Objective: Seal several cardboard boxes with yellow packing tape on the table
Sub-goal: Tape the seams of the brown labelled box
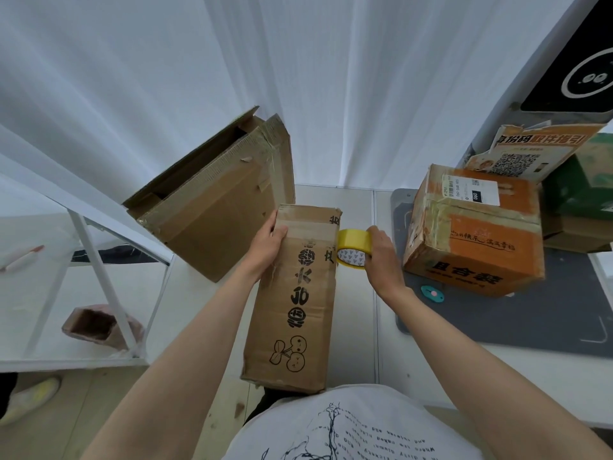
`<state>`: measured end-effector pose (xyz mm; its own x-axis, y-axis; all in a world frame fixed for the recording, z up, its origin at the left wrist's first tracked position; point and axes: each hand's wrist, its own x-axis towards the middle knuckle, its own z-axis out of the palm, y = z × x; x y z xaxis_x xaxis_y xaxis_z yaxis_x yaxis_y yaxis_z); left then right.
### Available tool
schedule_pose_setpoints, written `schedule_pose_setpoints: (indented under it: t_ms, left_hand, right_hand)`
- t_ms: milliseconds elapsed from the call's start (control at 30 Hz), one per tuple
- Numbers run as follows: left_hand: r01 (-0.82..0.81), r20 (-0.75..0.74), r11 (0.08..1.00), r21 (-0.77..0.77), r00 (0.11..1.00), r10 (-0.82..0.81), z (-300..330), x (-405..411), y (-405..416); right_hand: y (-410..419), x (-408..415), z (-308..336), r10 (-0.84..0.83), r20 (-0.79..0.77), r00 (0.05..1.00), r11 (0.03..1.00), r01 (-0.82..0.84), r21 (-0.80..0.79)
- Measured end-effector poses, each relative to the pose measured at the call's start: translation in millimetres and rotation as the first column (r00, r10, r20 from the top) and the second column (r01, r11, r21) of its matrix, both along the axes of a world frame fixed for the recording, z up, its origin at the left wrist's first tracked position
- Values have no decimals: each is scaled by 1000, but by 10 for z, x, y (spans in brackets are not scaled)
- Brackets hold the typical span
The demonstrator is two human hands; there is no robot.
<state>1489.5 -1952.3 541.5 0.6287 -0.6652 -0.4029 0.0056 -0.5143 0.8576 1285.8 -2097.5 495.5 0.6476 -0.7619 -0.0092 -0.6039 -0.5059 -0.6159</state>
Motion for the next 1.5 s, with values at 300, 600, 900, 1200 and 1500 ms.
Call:
schedule_pose_setpoints:
  t_ms: [300, 600, 900, 1200, 1500]
  left_hand:
    - [199, 568, 858, 473, 676, -470, -113, -655, -430]
    - [319, 558, 797, 513, 581, -592, -79, -642, -499]
    - [-39, 473, 791, 611, 819, -325, 103, -596, -471]
    - [-38, 424, 775, 631, 853, -303, 243, -521, -487]
    - [-14, 419, 779, 627, 849, -322, 265, -496, -448]
  right_hand:
    - [-5, 56, 42, -22, -67, 998, 999, 20, -36]
    - [2, 24, -5, -23, -67, 997, 1000, 23, 0]
    - [-22, -43, -71, -60, -56, 997, 997, 63, 47]
    - [10, 53, -130, -371, 135, 919, 826, 260, 500]
    - [48, 106, -233, -584, 137, 800, 274, 36, 961]
